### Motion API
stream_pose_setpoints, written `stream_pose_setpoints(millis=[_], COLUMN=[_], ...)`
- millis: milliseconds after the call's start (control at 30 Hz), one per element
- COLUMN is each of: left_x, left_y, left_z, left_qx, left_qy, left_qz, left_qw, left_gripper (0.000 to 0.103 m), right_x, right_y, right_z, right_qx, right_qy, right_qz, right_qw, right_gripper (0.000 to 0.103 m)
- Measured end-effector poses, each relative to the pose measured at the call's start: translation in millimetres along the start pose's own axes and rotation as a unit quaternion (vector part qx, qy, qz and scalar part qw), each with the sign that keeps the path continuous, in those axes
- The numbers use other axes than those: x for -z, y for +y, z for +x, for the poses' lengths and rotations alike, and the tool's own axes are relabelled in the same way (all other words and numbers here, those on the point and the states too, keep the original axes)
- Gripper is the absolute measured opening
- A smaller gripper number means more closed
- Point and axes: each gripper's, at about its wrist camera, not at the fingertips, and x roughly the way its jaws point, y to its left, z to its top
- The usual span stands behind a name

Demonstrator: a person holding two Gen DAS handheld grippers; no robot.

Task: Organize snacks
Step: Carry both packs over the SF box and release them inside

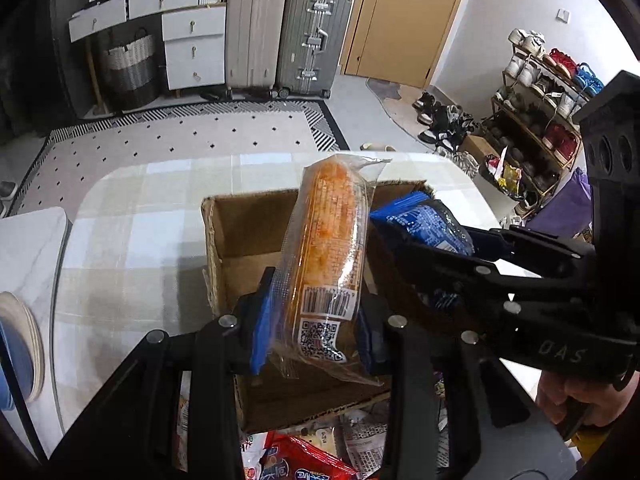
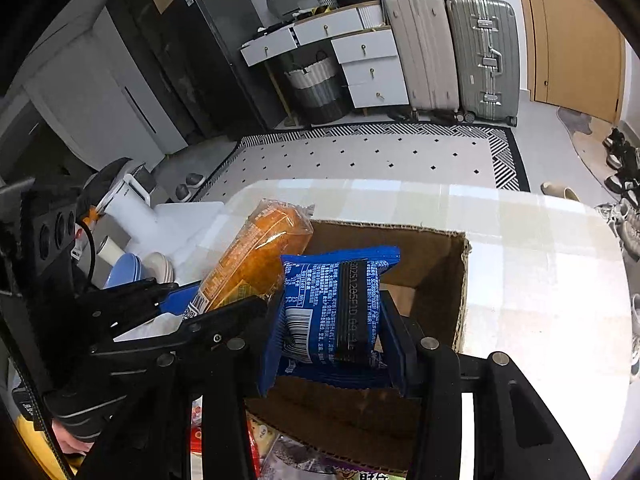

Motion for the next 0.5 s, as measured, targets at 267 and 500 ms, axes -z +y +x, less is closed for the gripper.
stream_pose_setpoints(millis=[267, 500], left_x=[17.0, 22.9], left_y=[2.6, 7.9], left_z=[28.8, 52.5], left_qx=[-0.001, -0.001], left_qy=[0.022, 0.047], left_qz=[-0.008, -0.022], left_qw=[0.9997, 0.9987], left_gripper=[0.031, 0.032], right_x=[11.4, 14.5], right_y=[-10.7, -12.1], right_z=[15.2, 18.3], right_qx=[0.014, 0.016], right_qy=[0.026, 0.027], right_qz=[0.014, 0.021], right_qw=[0.999, 0.999], right_gripper=[0.044, 0.044])
